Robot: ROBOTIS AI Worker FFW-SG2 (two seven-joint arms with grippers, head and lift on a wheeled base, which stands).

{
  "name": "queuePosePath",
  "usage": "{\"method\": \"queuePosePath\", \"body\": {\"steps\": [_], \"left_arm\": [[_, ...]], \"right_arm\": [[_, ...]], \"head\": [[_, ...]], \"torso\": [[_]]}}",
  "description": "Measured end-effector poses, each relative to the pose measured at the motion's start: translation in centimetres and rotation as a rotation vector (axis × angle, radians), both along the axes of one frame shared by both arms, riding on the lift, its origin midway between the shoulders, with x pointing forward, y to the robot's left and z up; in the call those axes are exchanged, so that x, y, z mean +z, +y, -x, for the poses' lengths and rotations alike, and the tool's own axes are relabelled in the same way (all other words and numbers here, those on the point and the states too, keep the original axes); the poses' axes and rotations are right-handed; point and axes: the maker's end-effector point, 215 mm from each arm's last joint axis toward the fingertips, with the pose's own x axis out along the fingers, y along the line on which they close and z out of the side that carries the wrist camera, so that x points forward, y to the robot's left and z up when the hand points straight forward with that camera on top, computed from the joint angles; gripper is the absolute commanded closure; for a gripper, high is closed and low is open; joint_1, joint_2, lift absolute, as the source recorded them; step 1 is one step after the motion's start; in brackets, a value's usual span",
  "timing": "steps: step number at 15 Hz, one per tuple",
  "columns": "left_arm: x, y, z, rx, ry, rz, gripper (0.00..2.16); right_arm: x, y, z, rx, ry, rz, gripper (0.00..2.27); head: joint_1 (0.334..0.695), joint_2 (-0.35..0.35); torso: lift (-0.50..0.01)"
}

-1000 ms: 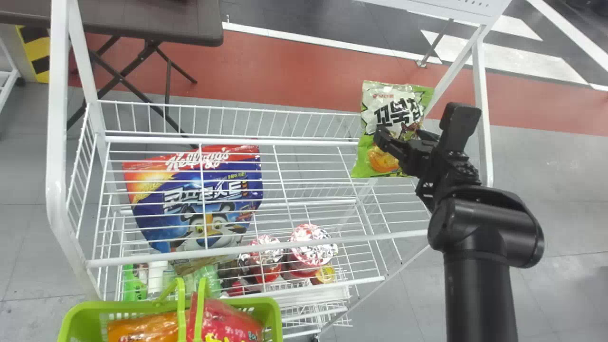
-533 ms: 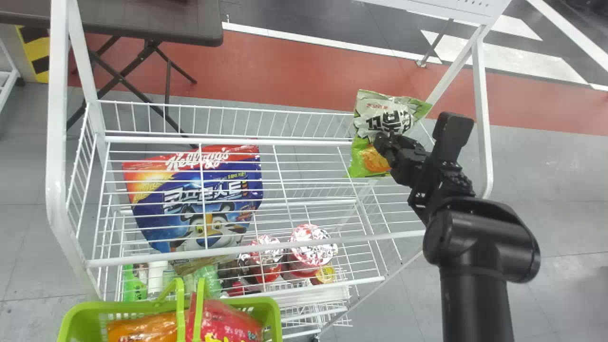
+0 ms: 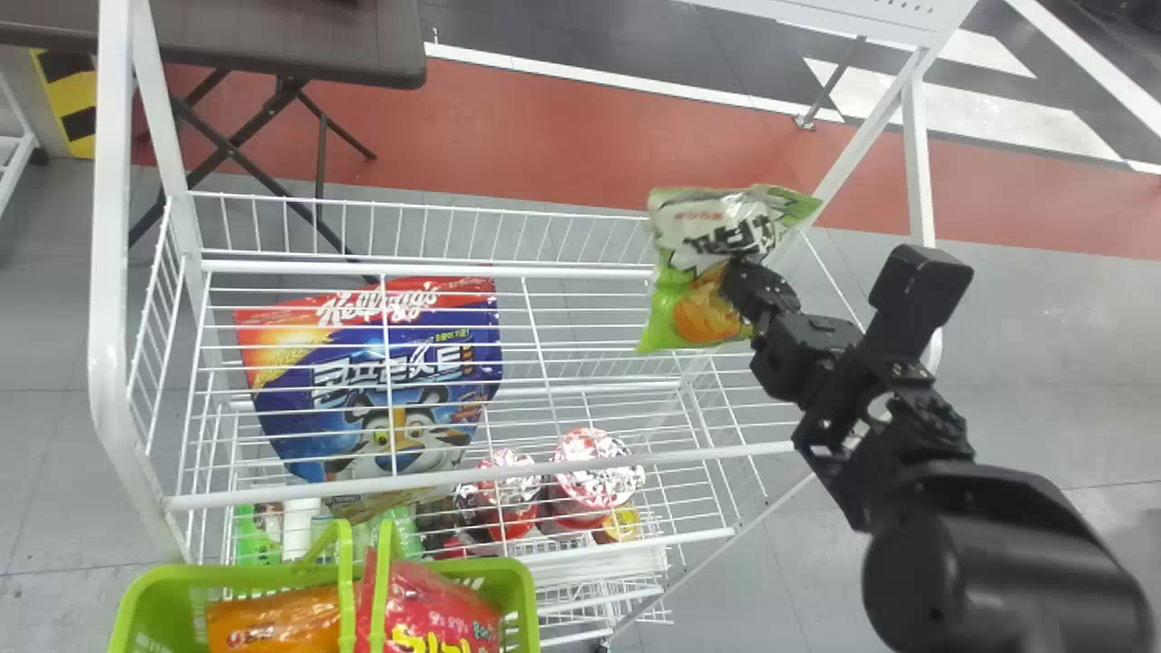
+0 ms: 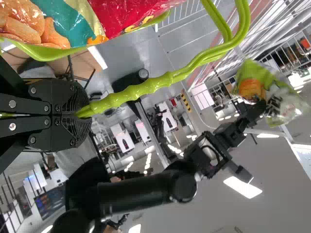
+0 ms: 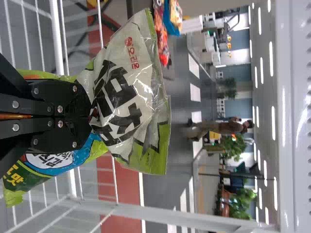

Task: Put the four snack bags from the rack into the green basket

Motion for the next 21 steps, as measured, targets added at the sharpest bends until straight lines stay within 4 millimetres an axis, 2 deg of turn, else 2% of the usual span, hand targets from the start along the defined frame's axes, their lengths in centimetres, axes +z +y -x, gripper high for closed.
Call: {"method": "queuePosePath", "body": {"steps": [3,4,7,8,9,11,14,15,16,18,21], "left_arm": [[0.1,0.0,-0.1,0.001,-0.001,0.004,1.65],[0.1,0.1,-0.1,0.002,0.0,0.006,1.65],[0.0,0.0,0.0,0.009,0.006,0.011,1.65],[0.0,0.0,0.0,0.011,0.007,0.013,1.65],[0.0,-0.1,0.0,0.013,0.006,0.014,1.65],[0.0,-0.1,0.0,0.018,0.0,0.013,1.65],[0.0,-0.3,0.1,0.02,-0.004,0.014,1.65],[0.0,-0.4,0.1,0.019,-0.004,0.013,1.65],[0.0,-0.4,0.0,0.018,-0.005,0.012,1.65],[0.0,-0.6,0.0,0.013,-0.006,0.013,1.65],[0.0,-0.5,0.1,0.012,-0.005,0.012,1.65]], "right_arm": [[0.8,3.7,5.3,0.072,0.075,-0.075,2.24],[-0.1,5.7,7.8,0.122,0.15,-0.128,2.24],[-5.0,12.7,16.4,0.295,0.46,-0.346,2.24],[-6.2,14.5,18.9,0.336,0.531,-0.392,2.24],[-7.2,15.7,21.0,0.361,0.582,-0.422,2.24],[-9.2,17.2,23.6,0.379,0.656,-0.464,2.24],[-13.9,19.0,25.3,0.377,0.742,-0.556,2.24],[-15.8,19.6,25.2,0.37,0.753,-0.586,2.24],[-17.0,20.1,24.8,0.369,0.75,-0.605,2.24],[-18.2,21.3,23.8,0.384,0.737,-0.641,2.24],[-18.1,23.9,24.3,0.439,0.755,-0.686,2.24]], "head": [[0.695,-0.35],[0.695,-0.35],[0.695,-0.35],[0.695,-0.35],[0.695,-0.35],[0.695,-0.35],[0.695,-0.35],[0.695,-0.35],[0.695,-0.35],[0.695,-0.35],[0.695,-0.268]], "torso": [[-0.008],[-0.008],[-0.008],[-0.008],[-0.008],[-0.008],[-0.008],[-0.008],[-0.008],[-0.008],[-0.008]]}}
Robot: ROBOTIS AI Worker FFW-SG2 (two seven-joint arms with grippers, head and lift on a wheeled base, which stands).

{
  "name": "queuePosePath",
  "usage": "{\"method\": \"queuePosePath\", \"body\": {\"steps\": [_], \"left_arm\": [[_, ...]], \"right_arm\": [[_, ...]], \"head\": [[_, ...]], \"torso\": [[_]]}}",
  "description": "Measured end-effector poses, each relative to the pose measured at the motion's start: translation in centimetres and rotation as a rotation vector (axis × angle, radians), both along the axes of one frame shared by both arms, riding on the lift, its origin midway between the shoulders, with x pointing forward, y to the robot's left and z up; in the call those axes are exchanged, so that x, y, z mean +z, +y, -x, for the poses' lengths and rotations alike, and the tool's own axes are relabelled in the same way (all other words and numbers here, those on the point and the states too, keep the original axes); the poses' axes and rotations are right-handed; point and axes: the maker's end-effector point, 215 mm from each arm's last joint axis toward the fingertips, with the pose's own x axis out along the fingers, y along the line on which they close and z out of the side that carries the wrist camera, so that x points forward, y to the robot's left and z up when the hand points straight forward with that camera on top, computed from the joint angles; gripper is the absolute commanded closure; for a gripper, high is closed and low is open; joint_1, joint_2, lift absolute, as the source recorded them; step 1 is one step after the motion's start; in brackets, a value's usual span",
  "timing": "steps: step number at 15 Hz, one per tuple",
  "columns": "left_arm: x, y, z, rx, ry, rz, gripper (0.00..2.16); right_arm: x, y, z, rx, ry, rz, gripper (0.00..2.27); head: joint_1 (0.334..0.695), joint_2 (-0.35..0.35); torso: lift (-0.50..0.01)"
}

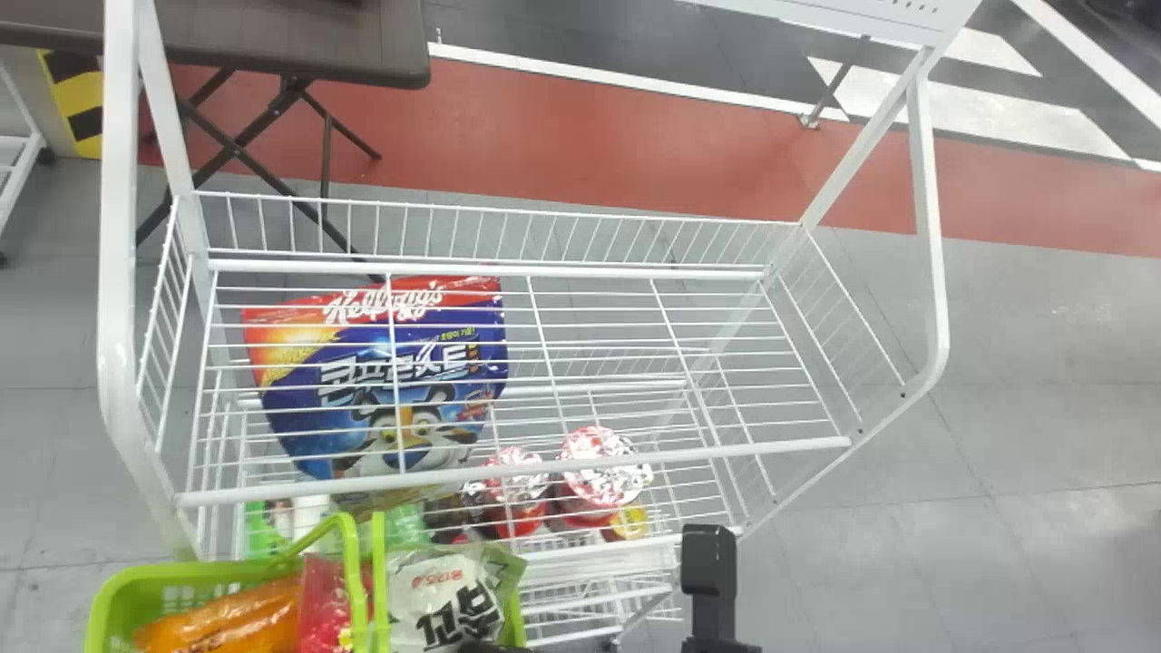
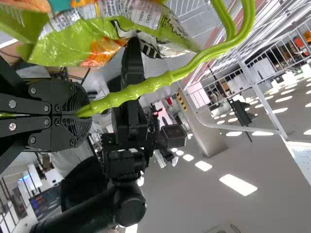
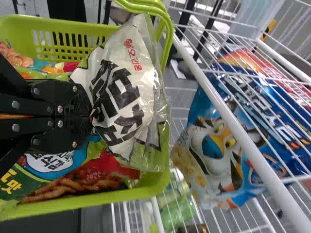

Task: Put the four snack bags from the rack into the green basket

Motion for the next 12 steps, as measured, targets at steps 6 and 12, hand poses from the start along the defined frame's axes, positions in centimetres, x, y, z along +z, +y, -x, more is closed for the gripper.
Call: {"method": "queuePosePath", "body": {"steps": [6,12], "left_arm": [[-0.1,0.2,0.1,0.003,0.004,0.004,1.65],[-0.1,0.1,0.4,0.003,0.009,0.007,1.65]], "right_arm": [[-6.0,-1.1,4.1,0.029,0.146,0.12,2.23],[-4.4,-3.6,1.9,-0.01,0.047,0.182,0.04]], "head": [[0.695,-0.333],[0.695,-0.35]], "torso": [[-0.008],[-0.008]]}}
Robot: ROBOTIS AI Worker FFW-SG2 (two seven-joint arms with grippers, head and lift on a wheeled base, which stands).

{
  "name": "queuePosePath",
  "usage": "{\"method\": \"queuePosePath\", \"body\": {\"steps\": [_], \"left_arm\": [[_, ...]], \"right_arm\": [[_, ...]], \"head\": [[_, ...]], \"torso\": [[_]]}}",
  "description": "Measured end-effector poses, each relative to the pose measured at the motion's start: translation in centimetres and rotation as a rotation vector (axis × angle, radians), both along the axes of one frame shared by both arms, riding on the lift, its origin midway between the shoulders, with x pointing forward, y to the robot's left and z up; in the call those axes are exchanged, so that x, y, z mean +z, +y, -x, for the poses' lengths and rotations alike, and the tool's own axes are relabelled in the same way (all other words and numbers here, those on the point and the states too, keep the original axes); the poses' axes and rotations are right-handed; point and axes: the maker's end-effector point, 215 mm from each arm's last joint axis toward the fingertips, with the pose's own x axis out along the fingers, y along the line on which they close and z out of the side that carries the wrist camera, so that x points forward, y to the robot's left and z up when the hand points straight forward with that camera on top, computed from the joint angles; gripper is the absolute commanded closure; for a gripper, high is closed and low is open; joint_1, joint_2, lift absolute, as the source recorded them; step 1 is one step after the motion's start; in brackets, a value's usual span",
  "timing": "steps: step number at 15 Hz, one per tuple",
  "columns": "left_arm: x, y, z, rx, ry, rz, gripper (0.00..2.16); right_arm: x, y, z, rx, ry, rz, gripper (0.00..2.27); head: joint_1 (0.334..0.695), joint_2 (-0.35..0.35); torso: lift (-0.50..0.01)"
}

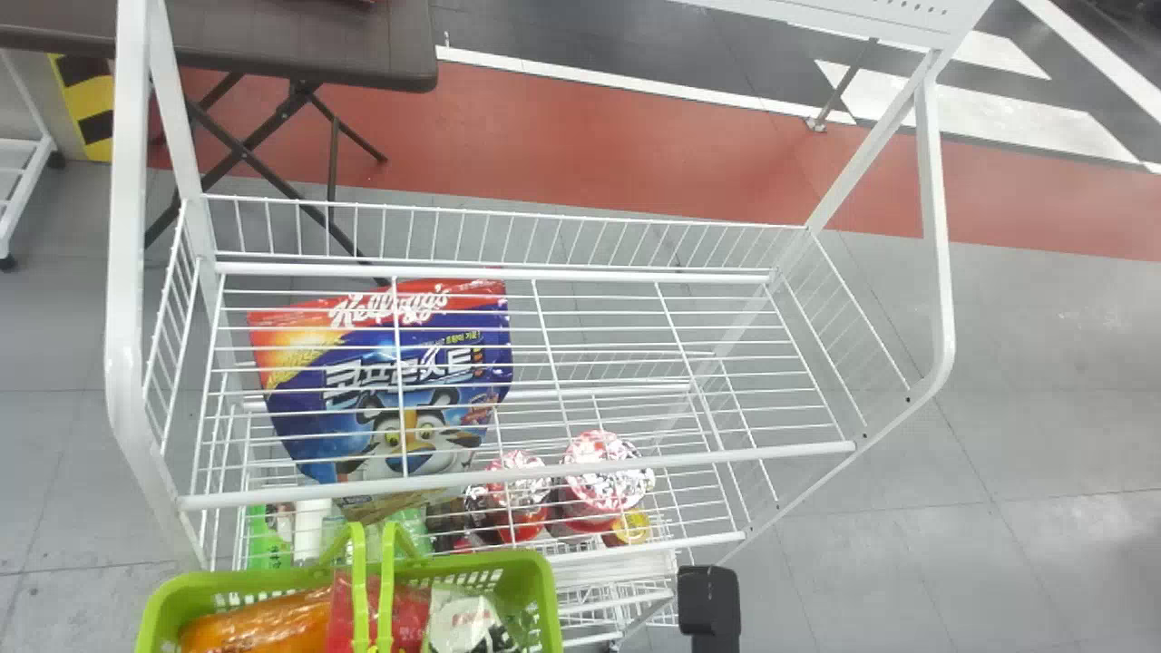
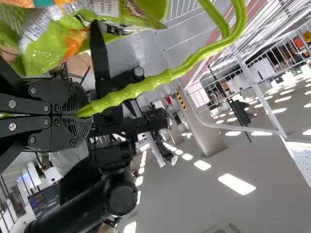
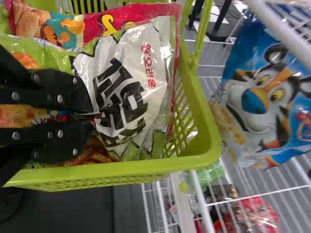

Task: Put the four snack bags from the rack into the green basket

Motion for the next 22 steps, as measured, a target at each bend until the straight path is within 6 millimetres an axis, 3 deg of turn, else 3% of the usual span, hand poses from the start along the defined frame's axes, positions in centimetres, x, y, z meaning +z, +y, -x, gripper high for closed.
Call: {"method": "queuePosePath", "body": {"steps": [6,12,14,16,18,20,22], "left_arm": [[-0.1,0.1,0.3,0.004,0.002,-0.004,1.65],[-0.1,0.2,0.2,0.007,-0.002,-0.006,1.65],[-0.2,0.1,0.1,0.007,-0.001,-0.006,1.65],[-0.2,0.1,0.1,0.006,-0.002,-0.006,1.65],[-0.2,0.0,0.1,0.006,-0.002,-0.004,1.65],[-0.4,0.1,0.2,0.008,0.0,-0.005,1.65],[-0.7,0.3,0.1,0.013,-0.007,-0.008,1.65]], "right_arm": [[3.9,0.9,-2.0,0.011,-0.13,-0.031,0.07],[6.7,-0.1,-3.0,0.007,-0.202,-0.015,0.08],[10.4,-1.5,-6.7,-0.027,-0.384,0.025,0.08],[16.6,-2.8,-11.3,-0.066,-0.683,0.112,0.08],[21.8,-3.1,-13.7,-0.095,-0.907,0.207,0.08],[24.1,-3.1,-14.5,-0.124,-1.006,0.3,0.08],[24.7,-2.6,-14.5,-0.154,-1.069,0.402,0.08]], "head": [[0.695,-0.349],[0.695,-0.35],[0.695,-0.35],[0.695,-0.35],[0.695,-0.344],[0.695,-0.335],[0.695,-0.323]], "torso": [[-0.008],[-0.008],[-0.008],[-0.008],[-0.008],[-0.008],[-0.008]]}}
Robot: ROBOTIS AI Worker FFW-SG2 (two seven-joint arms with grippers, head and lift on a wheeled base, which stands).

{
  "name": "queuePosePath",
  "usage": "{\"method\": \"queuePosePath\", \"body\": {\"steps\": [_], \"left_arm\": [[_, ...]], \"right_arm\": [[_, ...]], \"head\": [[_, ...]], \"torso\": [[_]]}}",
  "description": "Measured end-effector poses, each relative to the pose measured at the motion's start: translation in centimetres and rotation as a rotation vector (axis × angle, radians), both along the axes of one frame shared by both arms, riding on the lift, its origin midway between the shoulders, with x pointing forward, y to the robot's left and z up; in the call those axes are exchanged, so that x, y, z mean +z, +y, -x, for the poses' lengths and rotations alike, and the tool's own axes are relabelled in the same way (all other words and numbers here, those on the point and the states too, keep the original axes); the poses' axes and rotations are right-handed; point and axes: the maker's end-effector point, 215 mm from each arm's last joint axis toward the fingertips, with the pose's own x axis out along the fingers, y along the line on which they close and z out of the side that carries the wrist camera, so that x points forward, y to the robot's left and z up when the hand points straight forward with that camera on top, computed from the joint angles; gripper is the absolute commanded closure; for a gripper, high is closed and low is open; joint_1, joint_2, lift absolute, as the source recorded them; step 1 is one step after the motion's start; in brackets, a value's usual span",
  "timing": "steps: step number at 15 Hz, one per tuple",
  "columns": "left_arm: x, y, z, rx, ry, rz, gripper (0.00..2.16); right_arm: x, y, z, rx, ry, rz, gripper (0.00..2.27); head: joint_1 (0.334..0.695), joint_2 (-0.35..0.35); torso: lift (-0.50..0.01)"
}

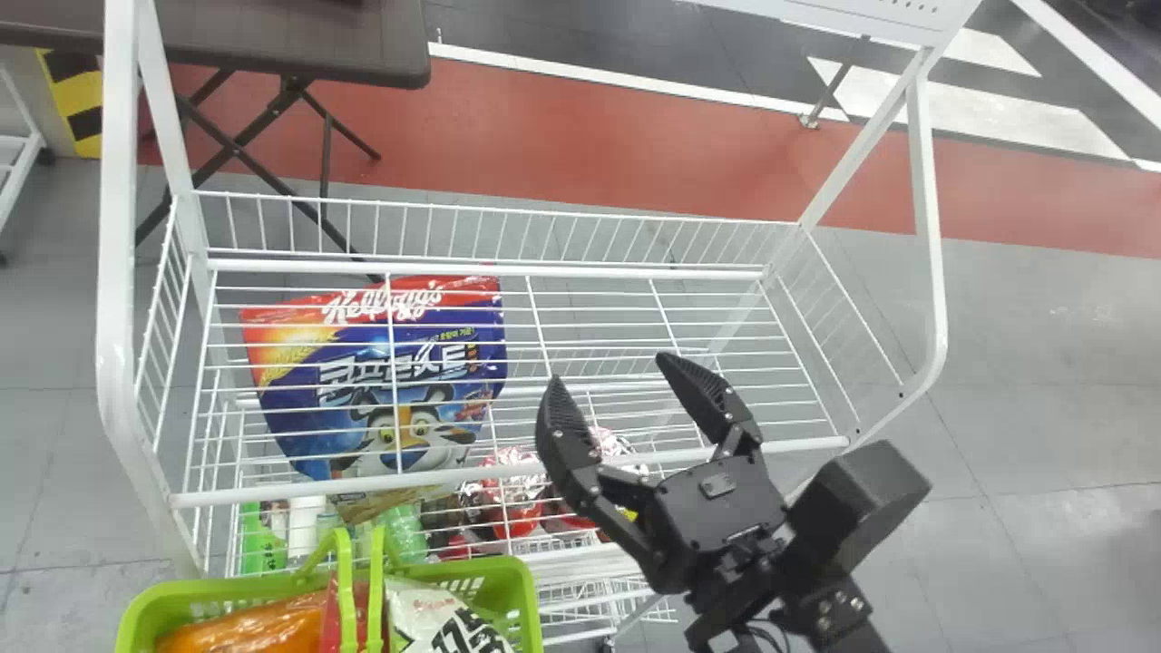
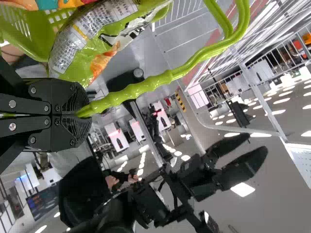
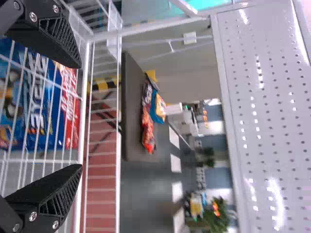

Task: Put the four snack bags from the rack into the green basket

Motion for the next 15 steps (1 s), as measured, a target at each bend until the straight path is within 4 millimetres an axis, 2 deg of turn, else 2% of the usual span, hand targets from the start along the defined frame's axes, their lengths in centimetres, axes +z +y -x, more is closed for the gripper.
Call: {"method": "queuePosePath", "body": {"steps": [3,15], "left_arm": [[0.14,0.03,-0.03,-0.001,-0.01,0.006,1.65],[0.49,0.11,0.4,-0.005,-0.007,0.017,1.65]], "right_arm": [[-0.46,1.26,0.59,0.023,-0.022,-0.008,0.08],[-0.52,0.71,0.75,0.011,0.02,-0.036,0.08]], "head": [[0.695,-0.296],[0.695,-0.309]], "torso": [[-0.008],[-0.008]]}}
